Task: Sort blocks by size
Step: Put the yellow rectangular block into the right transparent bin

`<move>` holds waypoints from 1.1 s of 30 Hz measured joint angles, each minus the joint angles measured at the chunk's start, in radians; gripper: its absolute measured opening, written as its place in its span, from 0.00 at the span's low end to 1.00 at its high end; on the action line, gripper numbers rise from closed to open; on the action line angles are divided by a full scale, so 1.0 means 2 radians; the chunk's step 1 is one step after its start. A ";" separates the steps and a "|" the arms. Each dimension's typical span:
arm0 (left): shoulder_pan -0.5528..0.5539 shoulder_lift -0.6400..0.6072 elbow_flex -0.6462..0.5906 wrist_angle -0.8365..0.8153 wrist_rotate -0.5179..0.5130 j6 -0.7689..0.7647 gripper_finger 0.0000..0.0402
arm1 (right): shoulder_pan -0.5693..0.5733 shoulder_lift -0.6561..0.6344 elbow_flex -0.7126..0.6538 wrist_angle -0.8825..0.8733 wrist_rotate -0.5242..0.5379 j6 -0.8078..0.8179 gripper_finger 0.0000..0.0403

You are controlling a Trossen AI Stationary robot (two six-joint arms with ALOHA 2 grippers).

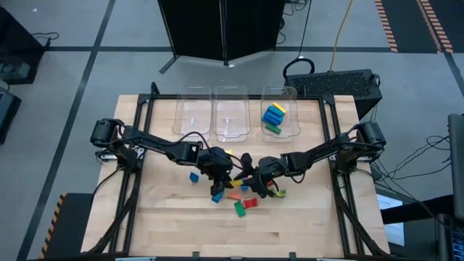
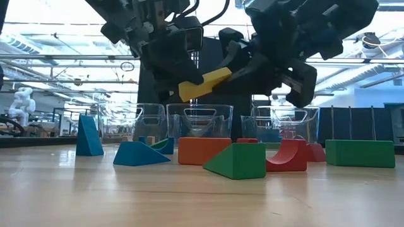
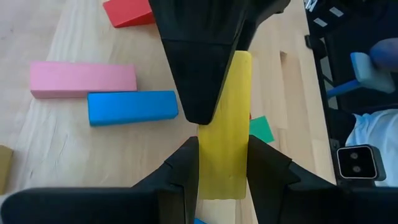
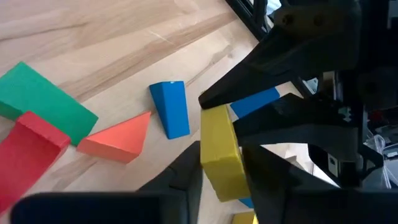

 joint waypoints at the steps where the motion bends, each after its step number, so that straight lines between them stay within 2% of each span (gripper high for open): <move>1: 0.000 0.000 0.000 0.000 0.000 0.001 0.26 | 0.000 0.000 0.000 0.000 0.001 -0.001 0.20; 6: 0.001 0.000 0.000 0.000 0.004 0.003 0.26 | 0.000 0.000 0.000 0.000 0.001 -0.007 0.12; 15: 0.006 0.000 0.000 0.001 -0.009 -0.001 0.26 | 0.000 -0.001 0.000 -0.006 0.003 -0.002 0.13; 18: 0.013 0.000 -0.001 0.003 -0.011 -0.001 0.31 | -0.001 -0.002 0.000 -0.014 0.009 0.012 0.13; 27: 0.032 -0.006 0.000 0.009 -0.019 0.006 0.57 | -0.009 -0.044 -0.001 -0.073 0.003 0.074 0.13; 33: 0.037 -0.053 0.000 -0.019 -0.043 0.045 0.59 | -0.034 -0.088 -0.001 -0.118 0.000 0.114 0.13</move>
